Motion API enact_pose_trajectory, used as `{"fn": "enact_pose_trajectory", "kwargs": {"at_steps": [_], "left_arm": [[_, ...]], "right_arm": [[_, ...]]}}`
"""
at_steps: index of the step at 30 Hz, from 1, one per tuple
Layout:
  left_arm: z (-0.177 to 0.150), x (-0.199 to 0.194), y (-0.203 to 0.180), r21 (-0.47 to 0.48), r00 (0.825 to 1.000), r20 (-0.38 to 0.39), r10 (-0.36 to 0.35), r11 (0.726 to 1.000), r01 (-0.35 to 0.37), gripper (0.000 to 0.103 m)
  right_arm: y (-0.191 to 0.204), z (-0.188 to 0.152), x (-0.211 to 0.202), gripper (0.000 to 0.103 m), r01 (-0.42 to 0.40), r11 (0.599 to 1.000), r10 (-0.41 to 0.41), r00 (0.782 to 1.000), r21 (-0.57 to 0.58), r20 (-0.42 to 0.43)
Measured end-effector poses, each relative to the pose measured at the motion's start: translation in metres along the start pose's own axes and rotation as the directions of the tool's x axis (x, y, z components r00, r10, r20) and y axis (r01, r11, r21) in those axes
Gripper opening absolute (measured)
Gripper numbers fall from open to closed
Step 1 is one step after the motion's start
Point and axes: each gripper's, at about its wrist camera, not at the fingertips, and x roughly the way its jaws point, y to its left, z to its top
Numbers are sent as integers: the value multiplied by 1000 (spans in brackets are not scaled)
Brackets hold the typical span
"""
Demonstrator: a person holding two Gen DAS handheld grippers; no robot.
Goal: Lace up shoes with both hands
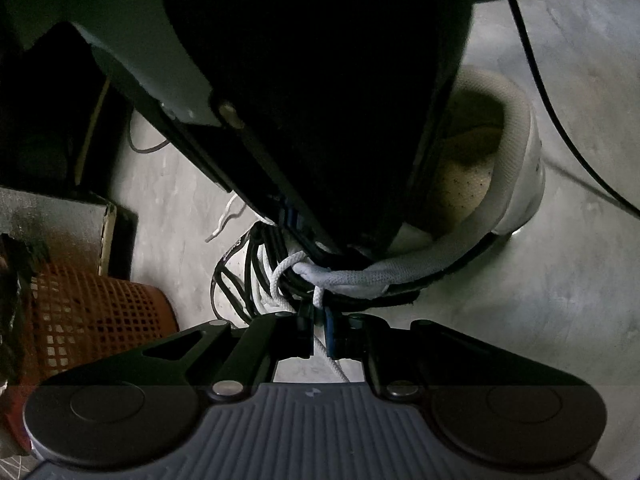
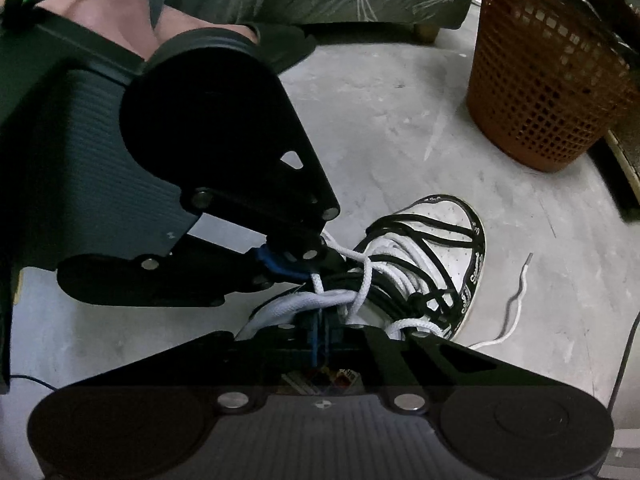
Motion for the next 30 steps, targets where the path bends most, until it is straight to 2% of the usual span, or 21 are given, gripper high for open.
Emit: {"fn": "enact_pose_trajectory", "kwargs": {"at_steps": [2, 4, 6, 8, 11, 13, 14, 15, 16, 19, 21, 22, 24, 28, 30], "left_arm": [[3, -3, 1, -11, 1000, -1, 0, 1000, 0, 8], [5, -3, 3, -22, 1000, -9, 14, 1000, -14, 17], [7, -6, 3, -34, 999, -22, 40, 999, -41, 51], [6, -11, 4, -70, 998, -34, 49, 996, -52, 51], [1, -14, 13, -172, 997, -65, 34, 984, -45, 51], [-3, -16, 20, -259, 997, -78, 22, 965, -41, 51], [-5, -19, 26, -325, 997, -73, 2, 945, -26, 51], [-8, -22, 34, -411, 998, -55, -30, 912, 5, 50], [-12, -25, 44, -506, 997, -22, -72, 861, 51, 50], [-23, -31, 66, -718, 984, 82, -157, 675, 167, 34], [-29, -30, 77, -804, 974, 144, -177, 552, 219, 32], [-33, -29, 81, -835, 968, 173, -182, 495, 242, 32], [-40, -26, 87, -872, 958, 219, -187, 404, 278, 29], [-57, -16, 92, -916, 925, 307, -223, 196, 351, 26], [-61, -11, 94, -921, 915, 331, -233, 130, 366, 25]], "right_arm": [[-1, -1, 0, 4, 0, 1000, 0, 1000, 26, -1], [-2, -1, 0, 4, 0, 999, 1, 1000, 53, -5], [-2, -1, 0, 4, 5, 998, -5, 1000, 57, -11], [-2, -1, -1, 3, 10, 997, -9, 1000, 73, -19], [-1, -3, -3, 3, 25, 995, -22, 999, 93, -29], [0, -3, -4, 3, 34, 994, -31, 999, 105, -38], [0, -2, -4, 3, 38, 993, -34, 999, 111, -41], [0, -2, -4, 3, 39, 992, -34, 998, 119, -43], [0, -3, -5, 3, 35, 991, -30, 999, 130, -40], [-4, -5, -8, 3, 18, 986, -13, 999, 166, -29], [-5, -6, -9, 3, 6, 984, -2, 1000, 180, -23], [-6, -6, -9, 3, 2, 983, 2, 1000, 186, -20], [-6, -6, -11, 3, -3, 981, 6, 1000, 193, -17], [-4, -8, -16, 3, -5, 978, 7, 1000, 208, -9], [-5, -9, -16, 3, -3, 977, 4, 1000, 211, -6]]}}
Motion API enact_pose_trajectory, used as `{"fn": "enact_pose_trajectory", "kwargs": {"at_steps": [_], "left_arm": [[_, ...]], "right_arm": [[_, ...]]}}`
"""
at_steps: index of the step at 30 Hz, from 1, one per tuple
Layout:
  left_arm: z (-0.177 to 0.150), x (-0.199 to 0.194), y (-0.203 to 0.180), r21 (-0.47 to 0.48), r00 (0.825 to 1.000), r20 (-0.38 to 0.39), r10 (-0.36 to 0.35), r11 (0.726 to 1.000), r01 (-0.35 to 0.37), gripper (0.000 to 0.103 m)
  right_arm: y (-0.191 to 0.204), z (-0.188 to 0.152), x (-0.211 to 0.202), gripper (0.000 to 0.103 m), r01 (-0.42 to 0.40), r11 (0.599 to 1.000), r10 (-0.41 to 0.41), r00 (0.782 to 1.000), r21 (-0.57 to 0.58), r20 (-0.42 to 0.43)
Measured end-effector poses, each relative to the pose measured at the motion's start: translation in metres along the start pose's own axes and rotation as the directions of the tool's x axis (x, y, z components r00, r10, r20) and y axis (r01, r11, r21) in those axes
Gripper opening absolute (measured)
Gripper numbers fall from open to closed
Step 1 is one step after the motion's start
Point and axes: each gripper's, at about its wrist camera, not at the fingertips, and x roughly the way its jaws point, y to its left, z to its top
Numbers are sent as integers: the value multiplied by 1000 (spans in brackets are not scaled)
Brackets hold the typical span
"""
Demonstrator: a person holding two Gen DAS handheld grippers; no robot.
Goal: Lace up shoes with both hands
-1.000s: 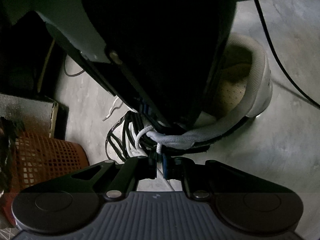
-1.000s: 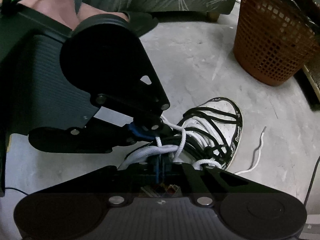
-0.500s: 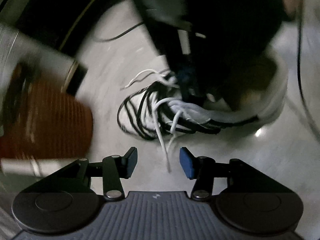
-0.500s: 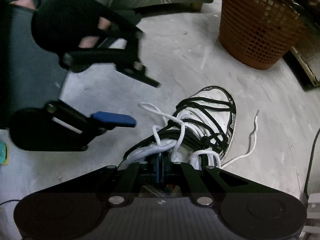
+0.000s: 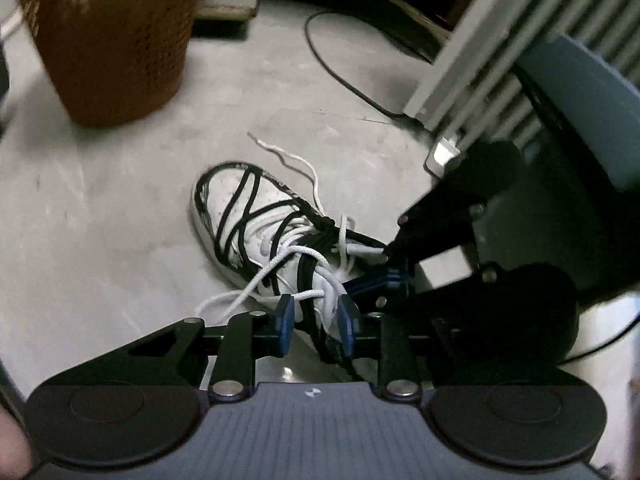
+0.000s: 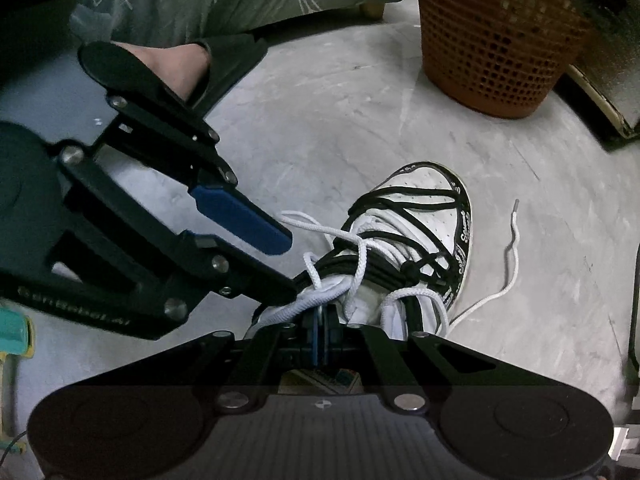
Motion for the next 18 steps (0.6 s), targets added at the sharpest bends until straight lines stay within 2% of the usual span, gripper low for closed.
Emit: {"fn": "enact_pose_trajectory", "kwargs": {"at_steps": [2, 5, 7, 10, 14, 16, 18], "left_arm": [[2, 0, 7, -68, 999, 13, -44, 997, 44, 25], [3, -3, 21, -168, 992, 45, -118, 978, 124, 26], [4, 1, 18, -148, 996, 3, -85, 985, 85, 25], [1, 7, 20, -185, 995, -13, -101, 978, 97, 25], [1, 16, 34, -343, 990, -28, -136, 932, 118, 25], [0, 20, 42, -410, 986, -41, -163, 902, 132, 29], [-2, 23, 50, -474, 980, -52, -193, 869, 146, 27]], "right_arm": [[-1, 0, 2, 3, -2, 1000, 2, 1000, -1, 3], [-2, 1, 5, 3, -4, 1000, 5, 1000, -6, 6], [-2, 2, 6, 3, -6, 1000, 6, 1000, -5, 8], [-2, 1, 6, 3, -2, 1000, 3, 1000, -8, 8], [4, 1, 6, 3, 16, 998, -16, 1000, -61, 0], [4, 0, 5, 3, 16, 998, -16, 1000, -58, 3], [4, 0, 6, 3, 20, 998, -20, 1000, -59, 3]]}}
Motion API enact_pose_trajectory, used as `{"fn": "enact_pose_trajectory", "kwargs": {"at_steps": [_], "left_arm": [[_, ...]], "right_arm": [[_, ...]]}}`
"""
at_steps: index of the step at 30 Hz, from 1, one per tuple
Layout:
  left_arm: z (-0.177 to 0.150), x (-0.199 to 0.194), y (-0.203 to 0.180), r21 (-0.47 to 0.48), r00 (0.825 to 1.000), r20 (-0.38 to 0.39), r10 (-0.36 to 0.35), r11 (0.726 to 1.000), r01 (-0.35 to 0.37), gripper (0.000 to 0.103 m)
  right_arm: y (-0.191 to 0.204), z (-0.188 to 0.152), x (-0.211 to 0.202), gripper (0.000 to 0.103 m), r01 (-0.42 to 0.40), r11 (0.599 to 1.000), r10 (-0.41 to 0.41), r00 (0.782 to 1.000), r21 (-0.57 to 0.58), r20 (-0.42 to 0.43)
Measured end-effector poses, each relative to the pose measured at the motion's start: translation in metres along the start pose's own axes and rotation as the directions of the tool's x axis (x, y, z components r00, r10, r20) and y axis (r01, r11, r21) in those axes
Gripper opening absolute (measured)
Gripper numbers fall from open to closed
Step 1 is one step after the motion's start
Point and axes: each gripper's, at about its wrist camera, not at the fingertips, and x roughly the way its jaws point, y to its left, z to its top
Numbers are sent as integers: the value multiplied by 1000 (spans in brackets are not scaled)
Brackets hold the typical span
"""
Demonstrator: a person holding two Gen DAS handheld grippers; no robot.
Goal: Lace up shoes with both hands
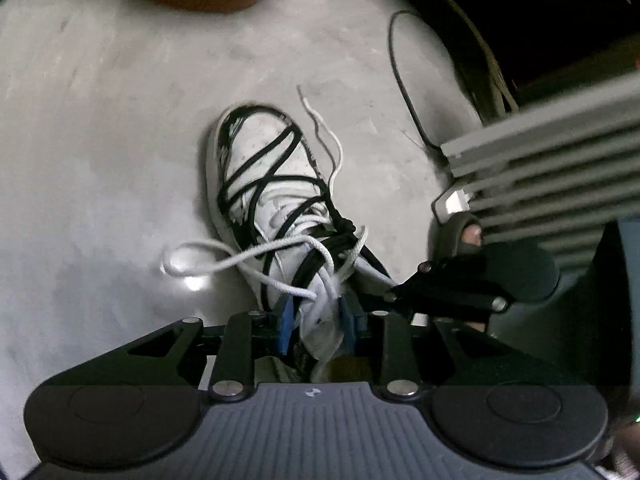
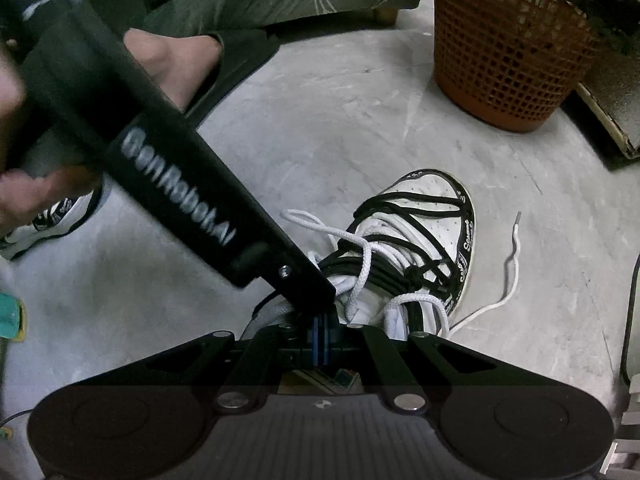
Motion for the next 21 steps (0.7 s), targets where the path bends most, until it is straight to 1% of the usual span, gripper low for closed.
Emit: {"fn": "enact_pose_trajectory", "kwargs": {"at_steps": [2, 4, 5, 6, 8, 9, 11, 13, 15, 17, 21], "left_arm": [[2, 2, 7, -63, 999, -17, -28, 998, 27, 27], [0, 2, 11, -103, 997, -9, -75, 992, 74, 28], [-1, 3, 14, -138, 996, -8, -85, 987, 83, 29], [0, 5, 16, -166, 998, -13, -68, 984, 65, 29], [-1, 9, 21, -223, 999, -25, -48, 974, 42, 36], [-1, 11, 22, -240, 999, -28, -43, 970, 35, 36], [-1, 12, 19, -224, 999, -22, -32, 974, 26, 35], [-1, 11, 14, -183, 1000, -13, -15, 983, 13, 33], [-2, 8, 11, -154, 1000, 6, -9, 988, 10, 24], [-2, 6, 8, -140, 1000, 21, -8, 990, 10, 18], [-3, 1, 8, -144, 999, 35, 5, 990, 0, 17]], "right_arm": [[0, 0, 0, 3, 3, 1000, -3, 1000, -2, 0], [1, 0, -1, 3, 6, 1000, -6, 1000, -3, -2], [0, 0, -1, 3, 9, 1000, -9, 1000, -3, -3], [1, -1, -1, 3, 8, 1000, -8, 1000, -4, -4], [1, -1, 0, 3, 8, 1000, -8, 1000, -5, -5], [1, -1, -1, 3, 10, 1000, -10, 1000, -3, -6], [0, -2, -1, 3, 14, 1000, -14, 1000, 2, -9], [0, -2, -1, 3, 18, 1000, -18, 1000, 6, -11], [0, -3, -1, 3, 22, 1000, -22, 1000, 11, -14], [-1, -2, 0, 3, 26, 999, -25, 999, 19, -23], [-2, -3, 0, 3, 55, 998, -54, 997, 28, -50]]}}
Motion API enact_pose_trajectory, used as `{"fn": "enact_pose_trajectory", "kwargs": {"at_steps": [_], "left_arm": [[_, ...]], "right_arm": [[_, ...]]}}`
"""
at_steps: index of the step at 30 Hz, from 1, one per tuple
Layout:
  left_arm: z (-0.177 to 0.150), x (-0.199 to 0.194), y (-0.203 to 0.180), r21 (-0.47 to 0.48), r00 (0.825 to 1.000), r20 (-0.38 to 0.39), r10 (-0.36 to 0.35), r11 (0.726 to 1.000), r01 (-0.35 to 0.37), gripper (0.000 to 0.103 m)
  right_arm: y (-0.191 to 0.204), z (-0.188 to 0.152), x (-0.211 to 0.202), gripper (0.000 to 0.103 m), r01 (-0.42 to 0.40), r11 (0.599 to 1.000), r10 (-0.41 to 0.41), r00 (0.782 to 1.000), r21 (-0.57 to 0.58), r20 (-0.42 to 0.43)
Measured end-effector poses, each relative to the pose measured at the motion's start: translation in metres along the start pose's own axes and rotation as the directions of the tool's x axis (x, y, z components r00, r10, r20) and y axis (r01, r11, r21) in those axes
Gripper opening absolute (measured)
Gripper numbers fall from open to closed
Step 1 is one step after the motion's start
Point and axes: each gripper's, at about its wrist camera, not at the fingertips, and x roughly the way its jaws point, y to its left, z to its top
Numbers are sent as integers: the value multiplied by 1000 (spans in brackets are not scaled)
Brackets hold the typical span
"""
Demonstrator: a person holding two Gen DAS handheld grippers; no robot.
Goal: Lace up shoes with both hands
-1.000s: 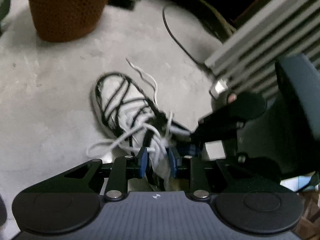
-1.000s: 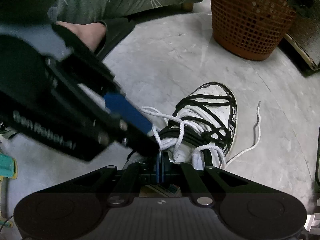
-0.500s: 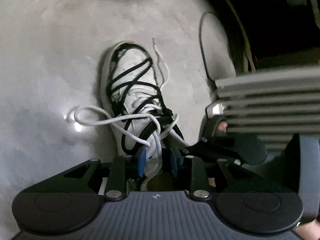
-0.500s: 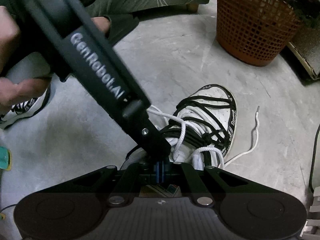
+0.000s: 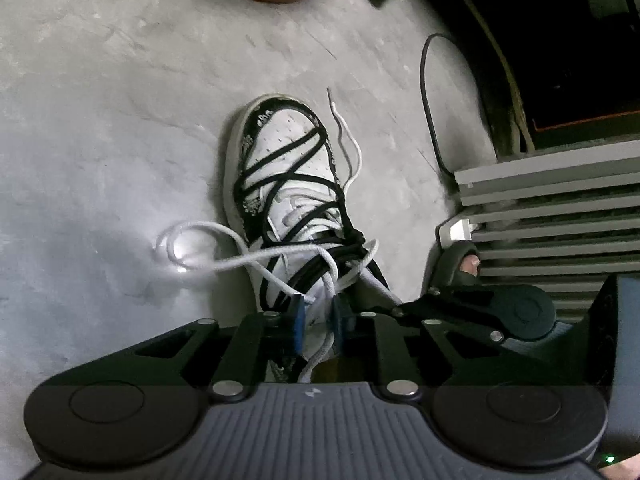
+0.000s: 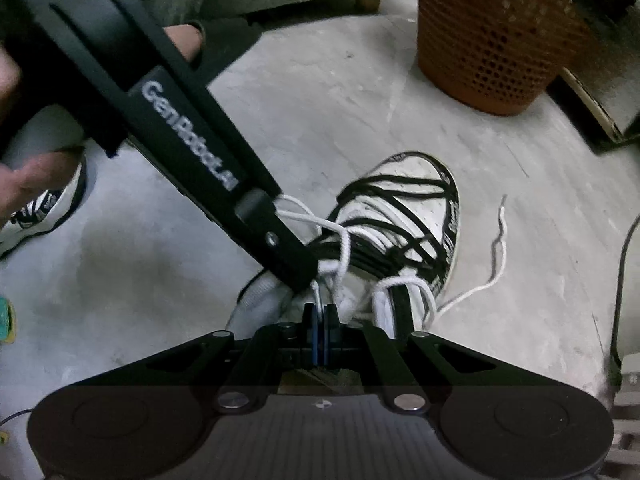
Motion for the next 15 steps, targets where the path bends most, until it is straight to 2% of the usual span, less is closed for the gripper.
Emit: {"fn": "enact_pose_trajectory", "kwargs": {"at_steps": [7, 15], "left_arm": [[-1, -4, 5, -22, 1000, 16, -6, 1000, 7, 19], [-7, -9, 11, -30, 999, 48, -11, 999, 12, 23]], "right_arm": [[-2, -5, -10, 3, 44, 999, -44, 998, 0, -39], [-14, -15, -35, 2, 79, 992, -77, 997, 97, -24]]}}
